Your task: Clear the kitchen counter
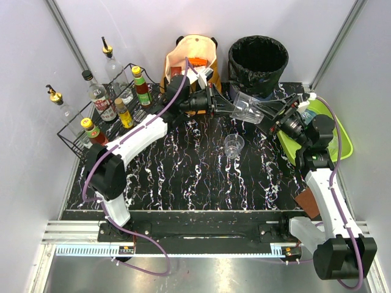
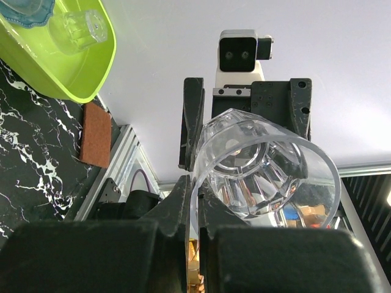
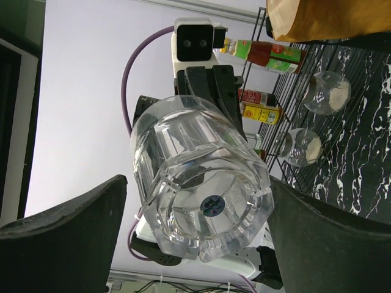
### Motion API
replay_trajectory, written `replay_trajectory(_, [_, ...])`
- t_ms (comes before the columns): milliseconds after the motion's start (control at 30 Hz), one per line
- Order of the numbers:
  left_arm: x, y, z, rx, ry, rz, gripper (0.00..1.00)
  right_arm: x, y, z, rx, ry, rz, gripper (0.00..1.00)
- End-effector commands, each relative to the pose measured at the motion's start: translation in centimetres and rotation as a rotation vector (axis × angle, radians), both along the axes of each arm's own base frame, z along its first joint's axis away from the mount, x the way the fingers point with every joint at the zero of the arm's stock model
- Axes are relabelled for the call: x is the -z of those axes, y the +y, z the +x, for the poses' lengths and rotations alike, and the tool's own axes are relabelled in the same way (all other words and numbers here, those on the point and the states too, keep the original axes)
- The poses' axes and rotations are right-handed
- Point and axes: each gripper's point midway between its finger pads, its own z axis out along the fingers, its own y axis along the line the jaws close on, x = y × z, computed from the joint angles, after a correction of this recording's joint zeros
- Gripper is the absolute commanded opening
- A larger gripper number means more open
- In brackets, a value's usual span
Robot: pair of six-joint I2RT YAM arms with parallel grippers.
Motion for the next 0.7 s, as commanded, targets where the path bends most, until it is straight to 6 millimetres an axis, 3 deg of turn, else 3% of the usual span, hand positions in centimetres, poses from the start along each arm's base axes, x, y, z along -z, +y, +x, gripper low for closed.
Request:
replay_trajectory(0, [-3.1, 0.5, -1.4, 0.035, -0.09, -0.078, 0.0, -1.9, -0.2, 0.0, 0.032, -0.067, -0.015, 0.93])
replay_trajectory(167, [-3.1, 0.6, -1.6, 0.044, -0.093, -0.08, 0.0, -1.1, -0.3, 0.8, 0.043, -0.027, -0.02, 0.65])
replay_trajectory(200, [-2.9, 0.6, -1.6, 0.049, -0.093, -0.076, 0.05, -0.7, -0.4, 1.0, 0.05, -0.001, -0.024, 0.58])
replay_trajectory(300, [-2.8, 0.8, -1.6, 0.036, -0.11, -0.053, 0.4, 0.3, -0.6, 1.5, 0.073, 0.044, -0.06, 0.29])
replay_trajectory(333, [-2.4, 0.9, -1.5, 0.024, -0.118, -0.032, 0.46, 0.7, -0.7, 1.6, 0.083, 0.06, -0.08, 0.23])
replay_trajectory(433, [-1.7, 1.6, -1.0, -0.018, -0.154, 0.033, 0.72, 1.9, -1.3, 2.0, 0.129, 0.098, -0.18, 0.14])
replay_trajectory(500, [-0.7, 2.9, -0.3, -0.05, -0.185, 0.087, 0.87, 2.6, -2.2, 2.4, 0.179, 0.118, -0.269, 0.07])
replay_trajectory(567, [2.0, 5.4, 1.1, -0.12, -0.174, 0.188, 0.99, 3.4, -3.6, 2.7, 0.256, 0.159, -0.374, 0.02])
replay_trajectory(667, [5.1, 10.0, 2.3, -0.215, -0.181, 0.29, 0.99, 4.2, -6.0, 2.9, 0.365, 0.19, -0.525, 0.0])
